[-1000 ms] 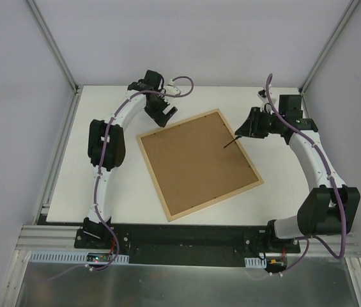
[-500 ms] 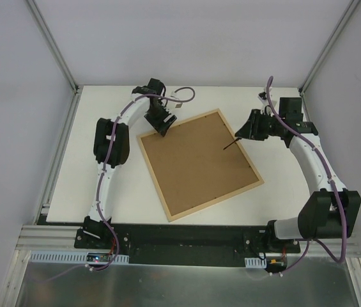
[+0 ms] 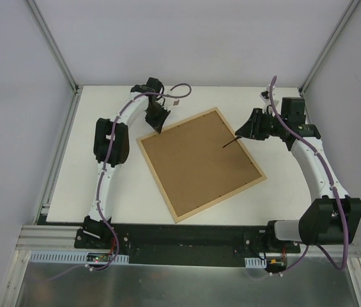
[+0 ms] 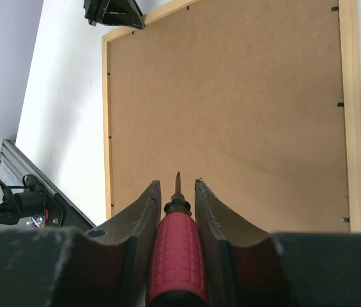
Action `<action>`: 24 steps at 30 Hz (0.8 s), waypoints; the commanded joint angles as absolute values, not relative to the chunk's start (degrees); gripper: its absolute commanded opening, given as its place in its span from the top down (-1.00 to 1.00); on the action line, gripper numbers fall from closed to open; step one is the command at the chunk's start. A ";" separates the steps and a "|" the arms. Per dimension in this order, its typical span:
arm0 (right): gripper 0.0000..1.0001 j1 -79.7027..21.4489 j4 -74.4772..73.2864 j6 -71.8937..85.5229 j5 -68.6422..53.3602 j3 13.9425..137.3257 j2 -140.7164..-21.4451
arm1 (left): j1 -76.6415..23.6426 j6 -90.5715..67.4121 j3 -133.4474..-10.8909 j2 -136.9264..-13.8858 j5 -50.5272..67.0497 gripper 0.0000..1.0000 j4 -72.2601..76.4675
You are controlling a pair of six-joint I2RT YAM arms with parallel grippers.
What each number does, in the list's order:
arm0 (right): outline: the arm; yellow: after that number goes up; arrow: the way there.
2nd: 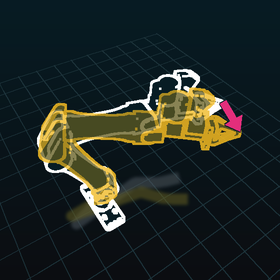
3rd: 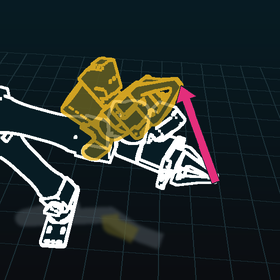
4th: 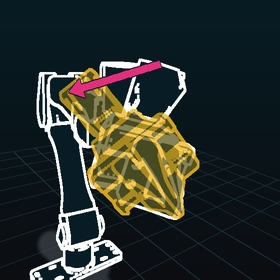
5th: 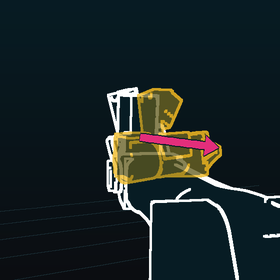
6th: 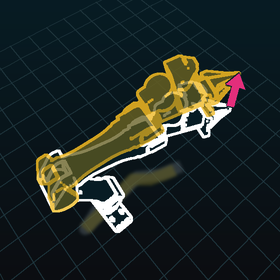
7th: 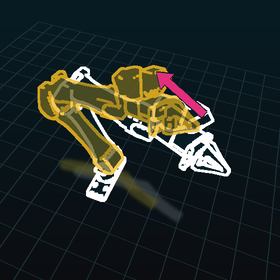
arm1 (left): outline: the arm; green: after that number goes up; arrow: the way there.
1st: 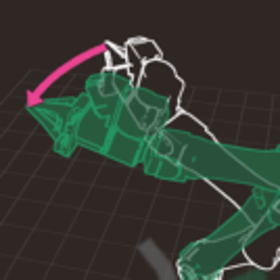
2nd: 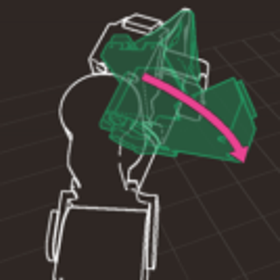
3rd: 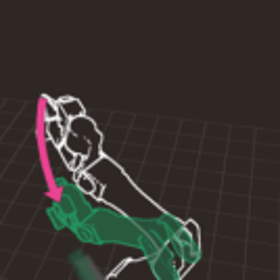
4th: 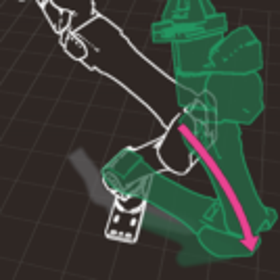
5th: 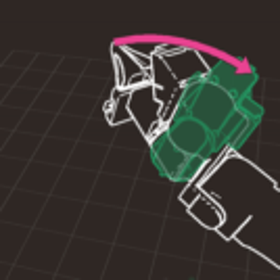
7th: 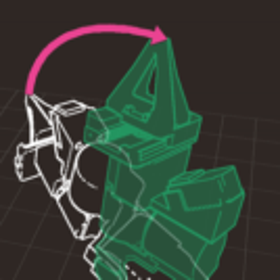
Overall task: Take the photo out of the frame
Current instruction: Adjust the photo frame at the center of the board.
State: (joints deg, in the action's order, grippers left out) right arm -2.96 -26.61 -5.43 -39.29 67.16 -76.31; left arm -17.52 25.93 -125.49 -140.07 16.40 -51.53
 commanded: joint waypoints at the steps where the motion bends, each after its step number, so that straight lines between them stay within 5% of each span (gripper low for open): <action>1: 0.99 -2.72 -23.91 -3.52 -40.26 67.32 -76.02 | -15.39 11.54 -122.62 -140.89 10.73 1.00 -56.34; 24: 0.99 -9.75 -10.82 11.95 -35.85 67.15 -92.09 | -18.45 -21.70 -85.08 -113.65 23.90 1.00 -39.82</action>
State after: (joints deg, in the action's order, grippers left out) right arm -6.22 -17.23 7.46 -34.57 66.83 -87.92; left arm -15.35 -15.59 -87.35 -118.21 18.22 -42.00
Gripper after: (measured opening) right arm 0.277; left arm 0.061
